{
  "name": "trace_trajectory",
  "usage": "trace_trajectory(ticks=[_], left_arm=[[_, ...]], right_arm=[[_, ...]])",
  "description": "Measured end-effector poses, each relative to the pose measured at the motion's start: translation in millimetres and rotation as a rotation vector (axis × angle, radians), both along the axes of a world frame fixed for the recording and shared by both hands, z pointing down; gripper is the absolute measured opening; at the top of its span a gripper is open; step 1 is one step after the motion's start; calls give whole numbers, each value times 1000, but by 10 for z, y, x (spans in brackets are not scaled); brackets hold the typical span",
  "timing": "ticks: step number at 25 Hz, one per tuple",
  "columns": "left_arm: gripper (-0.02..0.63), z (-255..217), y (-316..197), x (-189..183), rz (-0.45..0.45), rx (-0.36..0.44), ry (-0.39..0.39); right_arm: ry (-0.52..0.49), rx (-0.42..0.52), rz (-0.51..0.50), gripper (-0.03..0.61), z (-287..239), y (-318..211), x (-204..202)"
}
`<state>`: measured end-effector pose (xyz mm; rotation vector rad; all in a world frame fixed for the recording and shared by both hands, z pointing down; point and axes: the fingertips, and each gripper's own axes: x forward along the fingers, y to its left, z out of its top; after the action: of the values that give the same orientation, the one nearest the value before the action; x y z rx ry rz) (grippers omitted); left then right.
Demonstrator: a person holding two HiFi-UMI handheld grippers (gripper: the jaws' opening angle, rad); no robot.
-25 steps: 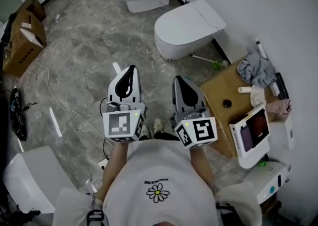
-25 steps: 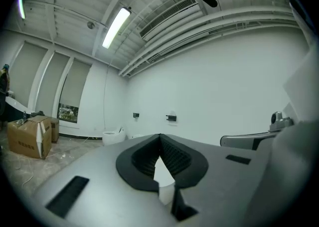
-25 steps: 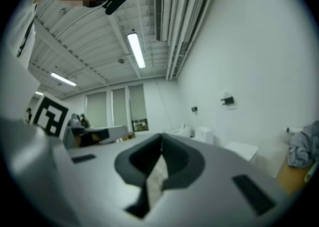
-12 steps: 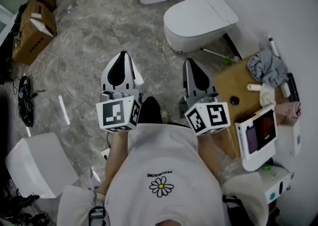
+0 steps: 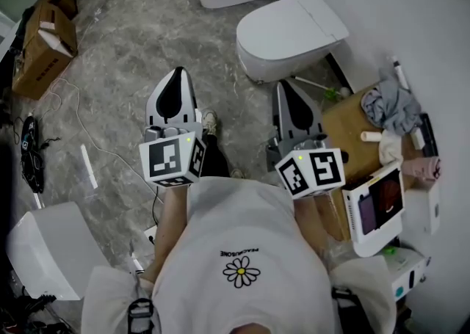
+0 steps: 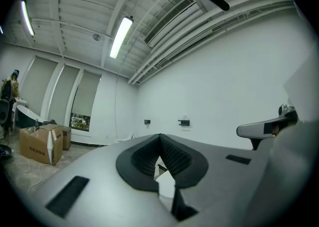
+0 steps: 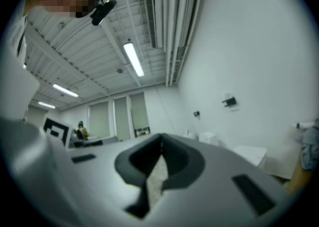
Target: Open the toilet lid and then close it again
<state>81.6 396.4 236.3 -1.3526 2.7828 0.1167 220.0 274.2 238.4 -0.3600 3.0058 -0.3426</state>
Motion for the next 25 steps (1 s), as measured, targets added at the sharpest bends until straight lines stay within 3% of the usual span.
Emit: trace_trajectory(ticks=[10,18,25], left_arm=[[25,72,-429,-430,56,-26,-8],[25,245,-801,-1055,102,-34,33],[25,99,-1313,-1711,173,-28,-3]], right_arm=[[23,-12,89,30,97,-411,-326],[42,-9,133,31,190,-699,-861],[67,12,257,31,122,-1199,-1406]])
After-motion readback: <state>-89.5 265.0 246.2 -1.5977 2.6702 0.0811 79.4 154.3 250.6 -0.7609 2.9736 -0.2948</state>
